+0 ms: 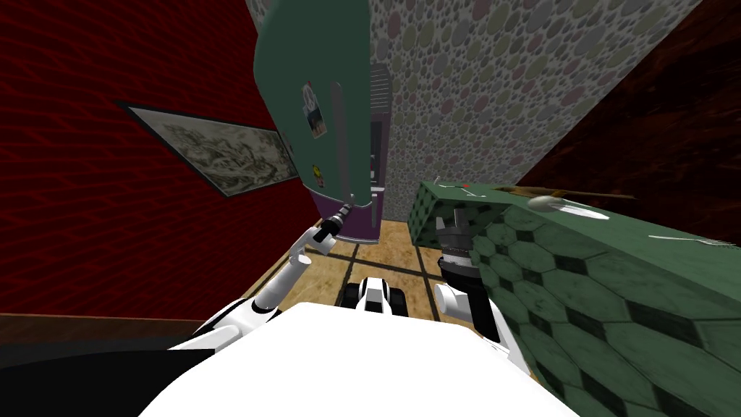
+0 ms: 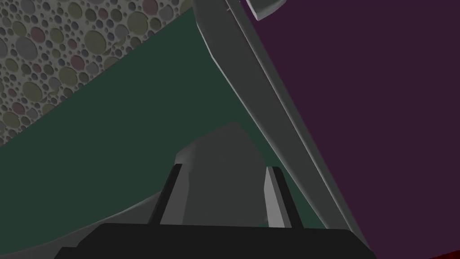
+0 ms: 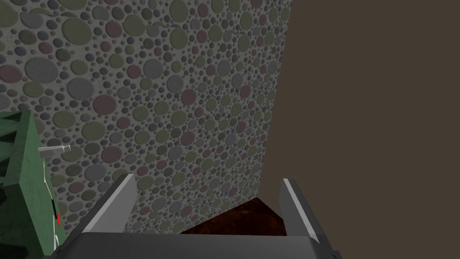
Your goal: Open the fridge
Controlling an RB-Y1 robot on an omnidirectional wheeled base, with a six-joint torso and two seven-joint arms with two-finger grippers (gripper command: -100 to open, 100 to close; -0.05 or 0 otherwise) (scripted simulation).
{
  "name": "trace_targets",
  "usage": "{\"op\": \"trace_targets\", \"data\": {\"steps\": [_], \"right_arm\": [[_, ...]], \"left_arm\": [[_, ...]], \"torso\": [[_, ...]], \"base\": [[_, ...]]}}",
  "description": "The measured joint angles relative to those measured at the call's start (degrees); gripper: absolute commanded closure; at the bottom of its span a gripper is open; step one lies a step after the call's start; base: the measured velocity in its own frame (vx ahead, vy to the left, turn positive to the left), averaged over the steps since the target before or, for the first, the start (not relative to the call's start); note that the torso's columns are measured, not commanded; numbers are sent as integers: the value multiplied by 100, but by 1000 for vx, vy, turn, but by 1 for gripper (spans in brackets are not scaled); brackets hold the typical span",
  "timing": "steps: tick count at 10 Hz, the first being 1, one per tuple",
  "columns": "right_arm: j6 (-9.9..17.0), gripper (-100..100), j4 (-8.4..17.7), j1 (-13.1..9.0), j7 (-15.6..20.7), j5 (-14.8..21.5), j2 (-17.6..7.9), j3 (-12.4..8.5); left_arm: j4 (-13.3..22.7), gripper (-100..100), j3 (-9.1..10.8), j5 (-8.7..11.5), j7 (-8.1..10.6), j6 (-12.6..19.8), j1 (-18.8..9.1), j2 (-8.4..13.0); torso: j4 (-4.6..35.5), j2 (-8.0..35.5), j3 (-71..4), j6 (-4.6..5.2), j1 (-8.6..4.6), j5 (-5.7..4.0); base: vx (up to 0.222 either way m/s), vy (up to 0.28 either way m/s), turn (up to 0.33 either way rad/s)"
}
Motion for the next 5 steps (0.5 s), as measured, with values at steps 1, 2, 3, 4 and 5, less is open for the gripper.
{"op": "trace_targets", "data": {"steps": [1, 2, 3, 4, 5], "right_arm": [[0, 0, 0, 0, 0, 0, -1, -1], [0, 0, 0, 0, 0, 0, 0, 0], [0, 0, 0, 0, 0, 0, -1, -1], [0, 0, 1, 0, 0, 0, 0, 0], [0, 0, 0, 0, 0, 0, 0, 0]], "left_arm": [[-166, 100, -105, 38, 0, 4, 56, 74], [-223, 100, -189, 67, 2, -38, 89, 104], [-350, 100, -277, 124, 12, -69, 151, 186], [-394, 100, -353, 144, 15, -92, 165, 202], [-494, 100, -422, 195, 22, -97, 186, 280]], "torso": [[4, 30, 19, 6, 24, 10], [7, 20, 16, -13, 35, 15], [16, 25, 15, -26, 66, 19], [20, 13, 8, -38, 65, 21], [26, 22, 11, -38, 76, 20]], "base": [[-80, 257, -70], [-91, 291, -55], [-93, 231, -39], [-120, 232, -25], [-161, 274, -41]]}}
